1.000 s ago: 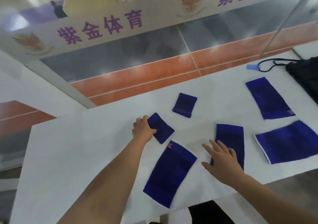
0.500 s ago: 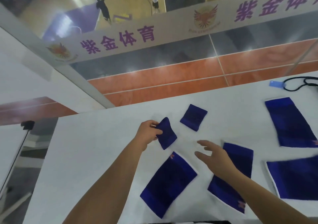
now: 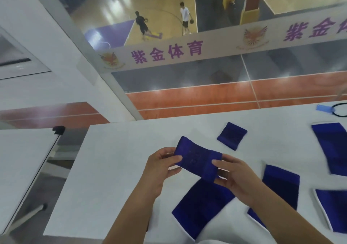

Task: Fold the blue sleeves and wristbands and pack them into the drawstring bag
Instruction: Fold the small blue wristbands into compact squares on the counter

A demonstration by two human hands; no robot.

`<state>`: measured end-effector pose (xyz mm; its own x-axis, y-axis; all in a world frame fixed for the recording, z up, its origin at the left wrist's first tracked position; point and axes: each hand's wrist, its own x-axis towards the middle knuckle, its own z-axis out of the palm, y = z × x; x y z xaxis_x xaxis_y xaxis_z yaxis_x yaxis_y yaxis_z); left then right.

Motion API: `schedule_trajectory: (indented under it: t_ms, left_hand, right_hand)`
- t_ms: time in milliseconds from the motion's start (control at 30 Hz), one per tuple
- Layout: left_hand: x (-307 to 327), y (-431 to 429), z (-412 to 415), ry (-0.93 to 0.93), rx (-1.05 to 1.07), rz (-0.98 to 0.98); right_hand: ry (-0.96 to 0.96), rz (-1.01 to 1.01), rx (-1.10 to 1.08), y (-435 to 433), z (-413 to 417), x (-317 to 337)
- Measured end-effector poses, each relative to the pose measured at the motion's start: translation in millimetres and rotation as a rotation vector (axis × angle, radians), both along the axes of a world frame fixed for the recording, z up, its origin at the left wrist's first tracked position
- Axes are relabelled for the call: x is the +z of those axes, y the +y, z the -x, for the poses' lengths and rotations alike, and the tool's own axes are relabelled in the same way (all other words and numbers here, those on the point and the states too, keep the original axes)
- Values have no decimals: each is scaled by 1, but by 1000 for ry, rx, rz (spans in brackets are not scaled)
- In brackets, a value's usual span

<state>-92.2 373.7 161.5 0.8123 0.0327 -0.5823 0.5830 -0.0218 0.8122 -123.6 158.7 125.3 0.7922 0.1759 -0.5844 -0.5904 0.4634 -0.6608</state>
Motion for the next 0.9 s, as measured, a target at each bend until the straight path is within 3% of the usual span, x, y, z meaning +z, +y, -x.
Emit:
schedule_trajectory:
  t_ms: [167, 333, 433, 633, 700, 767, 900]
  left_hand:
    - [4, 14, 23, -314, 13, -426]
    - [15, 28, 53, -713, -73, -411]
    - [12, 42, 65, -929, -155, -551]
    - [0, 73, 77, -1190, -291, -647]
    - [-2, 86, 82, -1188, -341, -595]
    - [0, 99, 85, -1052, -265, -475]
    - [11, 128, 83, -418, -141, -4]
  right_hand:
    - [-76, 116, -78, 42, 13, 23]
    - [-194, 169, -153, 89, 23, 57]
    - [-254, 133, -221, 113, 33, 75]
    - [-296, 216, -316, 149, 55, 81]
    - [-256, 250, -359, 156, 60, 75]
    - [-213, 249, -383, 163, 64, 71]
    - [-214, 223, -333, 178, 70, 68]
